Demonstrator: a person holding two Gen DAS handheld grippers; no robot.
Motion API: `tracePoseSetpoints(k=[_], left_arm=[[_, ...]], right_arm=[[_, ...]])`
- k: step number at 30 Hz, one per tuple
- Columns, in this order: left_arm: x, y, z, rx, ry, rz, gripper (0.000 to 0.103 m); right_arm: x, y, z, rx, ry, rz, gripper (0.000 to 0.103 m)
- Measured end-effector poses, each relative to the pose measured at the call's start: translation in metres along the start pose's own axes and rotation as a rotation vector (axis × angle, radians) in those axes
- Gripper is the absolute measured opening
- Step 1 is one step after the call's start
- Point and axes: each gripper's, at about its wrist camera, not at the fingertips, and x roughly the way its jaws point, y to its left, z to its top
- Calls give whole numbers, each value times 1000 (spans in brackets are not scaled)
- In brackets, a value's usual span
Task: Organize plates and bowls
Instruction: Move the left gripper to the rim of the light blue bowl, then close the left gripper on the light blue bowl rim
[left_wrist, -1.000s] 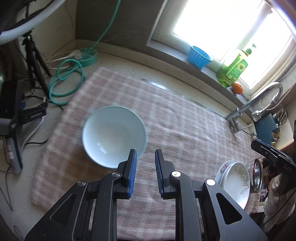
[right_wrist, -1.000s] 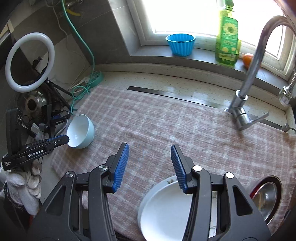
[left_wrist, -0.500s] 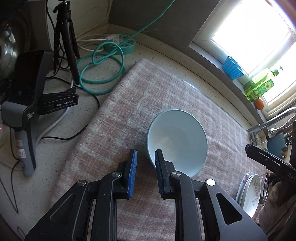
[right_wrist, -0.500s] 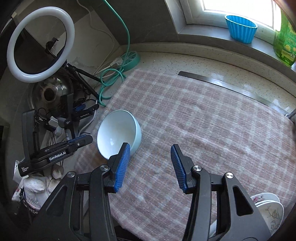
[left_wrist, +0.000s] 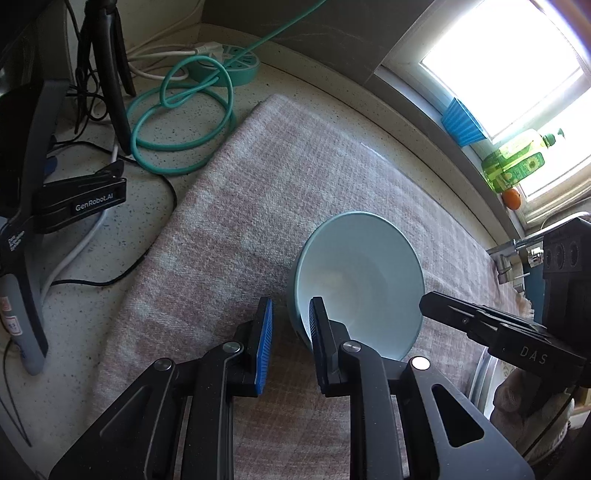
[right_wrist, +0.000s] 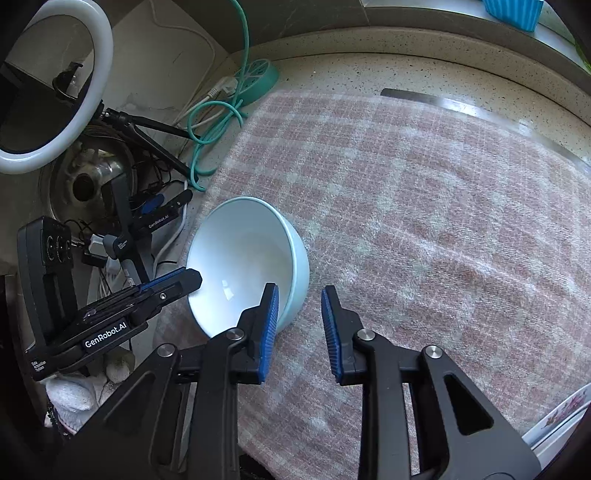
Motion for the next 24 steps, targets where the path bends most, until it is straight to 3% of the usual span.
tracePoseSetpoints(k=[5, 12, 24], left_arm=[[5, -3, 1, 14, 8, -2, 18], [6, -14, -1, 44, 5, 9, 18], [-17, -61, -12, 134, -40, 33, 18]], right_arm=[[7, 4, 0, -8, 17, 2, 11], [3, 8, -2, -28, 8, -23, 11], [-45, -2, -19, -28, -49, -36, 11]])
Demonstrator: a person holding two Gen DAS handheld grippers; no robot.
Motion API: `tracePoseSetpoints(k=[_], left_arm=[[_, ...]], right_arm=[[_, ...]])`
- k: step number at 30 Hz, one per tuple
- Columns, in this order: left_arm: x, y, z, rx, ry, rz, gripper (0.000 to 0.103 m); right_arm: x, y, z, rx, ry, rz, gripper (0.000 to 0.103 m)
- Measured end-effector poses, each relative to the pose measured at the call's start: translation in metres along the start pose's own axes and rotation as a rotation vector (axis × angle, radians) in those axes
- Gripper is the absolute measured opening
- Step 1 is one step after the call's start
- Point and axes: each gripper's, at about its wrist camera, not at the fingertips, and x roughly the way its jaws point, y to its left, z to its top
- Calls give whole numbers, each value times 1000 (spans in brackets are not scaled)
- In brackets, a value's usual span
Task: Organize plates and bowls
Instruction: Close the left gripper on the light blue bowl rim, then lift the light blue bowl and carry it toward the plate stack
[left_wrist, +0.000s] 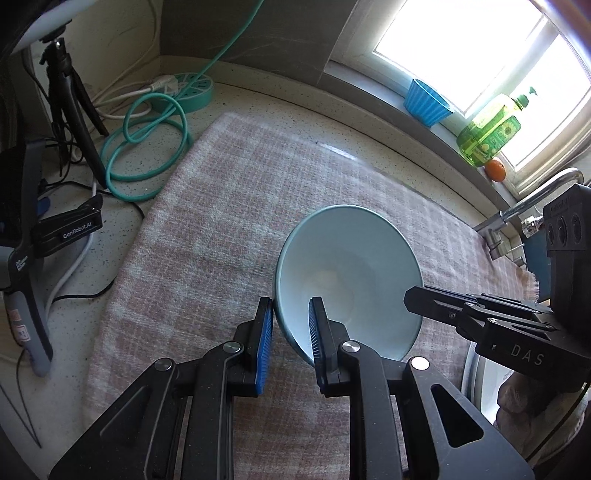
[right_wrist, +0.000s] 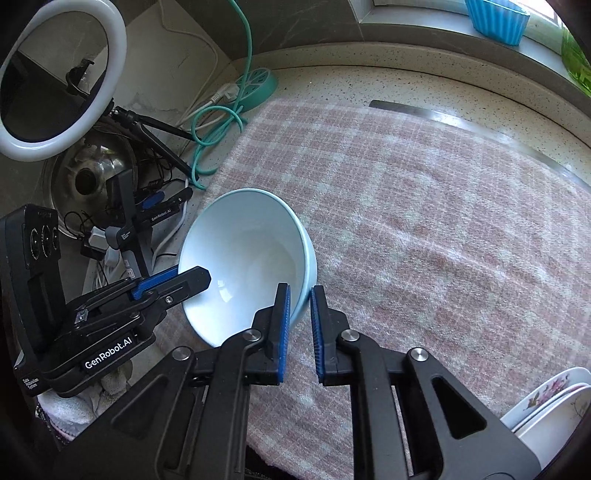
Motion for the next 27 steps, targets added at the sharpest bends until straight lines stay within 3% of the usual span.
tracePoseSetpoints(k=[13, 27], left_arm=[[-21, -77, -8, 124, -42, -71, 18], [-7, -188, -22, 281, -6, -204, 18]], right_arm=[[-81, -40, -30, 45, -95, -40, 11], [-171, -121, -87, 188, -216, -126, 11]])
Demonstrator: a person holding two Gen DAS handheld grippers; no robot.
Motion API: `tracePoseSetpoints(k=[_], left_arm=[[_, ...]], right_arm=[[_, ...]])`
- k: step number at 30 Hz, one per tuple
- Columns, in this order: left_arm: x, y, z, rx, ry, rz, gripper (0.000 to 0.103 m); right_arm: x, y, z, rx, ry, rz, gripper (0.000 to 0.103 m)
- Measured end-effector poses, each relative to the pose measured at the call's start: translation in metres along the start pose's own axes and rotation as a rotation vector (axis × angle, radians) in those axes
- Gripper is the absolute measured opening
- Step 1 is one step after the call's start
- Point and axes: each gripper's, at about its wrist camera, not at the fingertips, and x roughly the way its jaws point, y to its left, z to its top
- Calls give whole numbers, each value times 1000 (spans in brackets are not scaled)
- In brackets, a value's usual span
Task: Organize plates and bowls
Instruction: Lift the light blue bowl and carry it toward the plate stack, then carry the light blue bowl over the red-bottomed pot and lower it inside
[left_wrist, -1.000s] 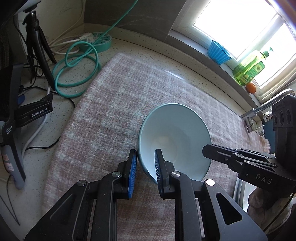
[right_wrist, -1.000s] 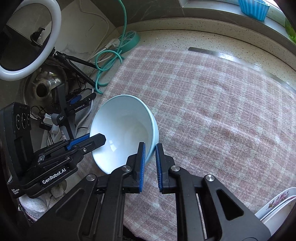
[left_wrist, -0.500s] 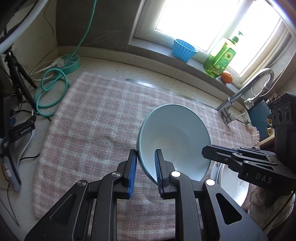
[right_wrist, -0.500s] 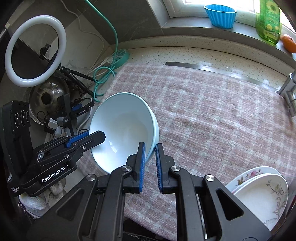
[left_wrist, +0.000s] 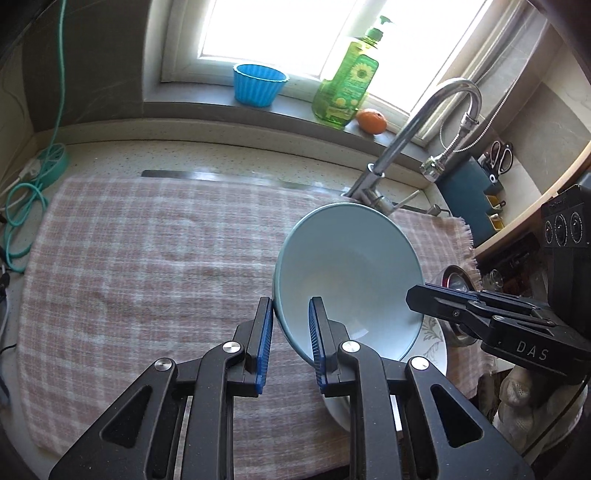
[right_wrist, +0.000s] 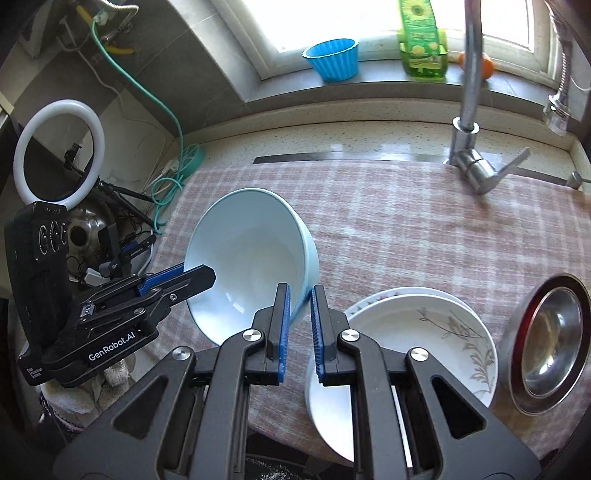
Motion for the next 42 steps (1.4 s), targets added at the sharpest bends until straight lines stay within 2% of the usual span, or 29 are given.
tracePoseSetpoints(k=[11, 23, 33, 42], left_arm=[[38, -91, 17, 136, 44, -100, 18], [88, -183, 17, 250, 121, -177, 18], [132, -218, 0, 279, 231, -191, 18], [147, -227, -6, 306, 271, -171, 18]], right_arm=[[-54, -90, -25, 138, -67, -79, 11], [-98, -171, -52, 250, -101, -186, 12], [-95, -219, -71, 306, -56, -239, 12], [-84, -236, -76, 323, -22, -239, 12]])
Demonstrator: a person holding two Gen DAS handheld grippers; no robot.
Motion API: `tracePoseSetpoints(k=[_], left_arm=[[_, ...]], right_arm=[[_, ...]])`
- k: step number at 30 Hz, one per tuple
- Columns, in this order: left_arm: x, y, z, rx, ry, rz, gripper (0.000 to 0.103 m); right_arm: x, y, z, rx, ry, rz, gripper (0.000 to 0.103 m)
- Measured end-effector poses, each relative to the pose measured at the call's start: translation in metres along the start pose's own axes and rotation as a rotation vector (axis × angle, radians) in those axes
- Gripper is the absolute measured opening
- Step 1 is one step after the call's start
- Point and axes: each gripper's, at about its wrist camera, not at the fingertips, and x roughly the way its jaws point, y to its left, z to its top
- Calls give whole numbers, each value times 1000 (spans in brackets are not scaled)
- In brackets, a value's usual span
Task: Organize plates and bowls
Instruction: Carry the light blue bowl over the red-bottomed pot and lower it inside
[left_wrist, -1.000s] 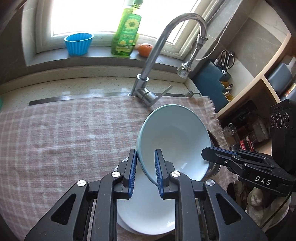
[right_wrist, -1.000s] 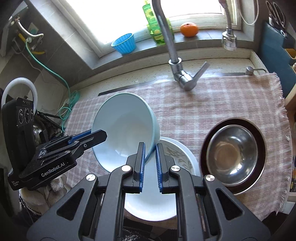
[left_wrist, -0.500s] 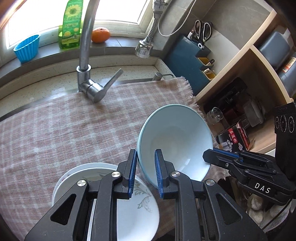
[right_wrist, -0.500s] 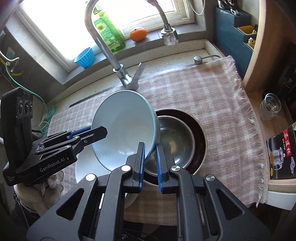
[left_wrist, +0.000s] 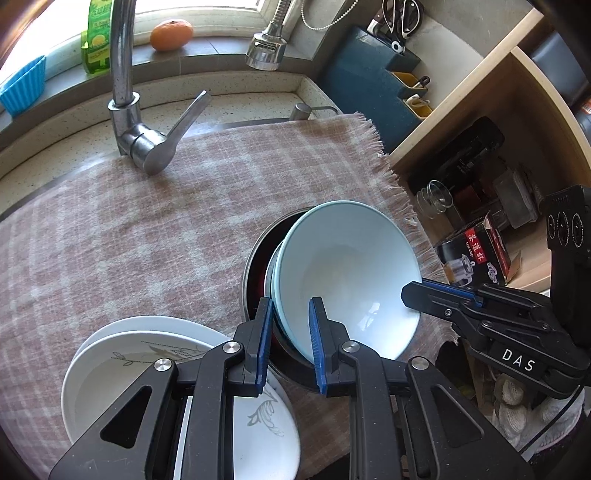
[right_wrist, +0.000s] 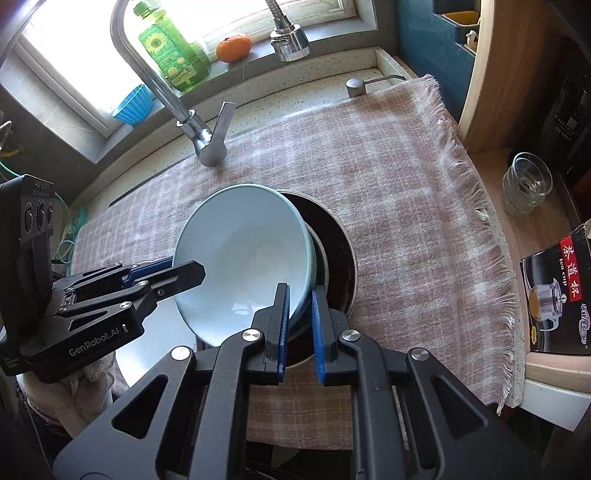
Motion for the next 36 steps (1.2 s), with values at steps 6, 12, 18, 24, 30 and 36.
tracePoseSetpoints(k=[6, 12, 18, 24, 30, 36], left_arm=[[3, -2, 1, 10, 11, 13, 18], [4, -3, 2, 21, 20, 20, 18], [4, -4, 2, 29, 18, 19, 18], [-4, -4, 3, 40, 2, 10, 18], [-19, 7, 5, 13, -39, 8, 18], [-25, 24, 7, -38, -62, 31, 18]], right_arm=[[6, -3, -1, 1, 18, 0, 12], [10, -3, -2, 4, 34, -3, 13], [6, -2, -1, -4, 17, -24, 13], [-1, -1, 0, -21, -16, -39, 42], [-6, -5, 2, -24, -41, -36, 42], [-7, -15, 6, -21, -44, -42, 42]])
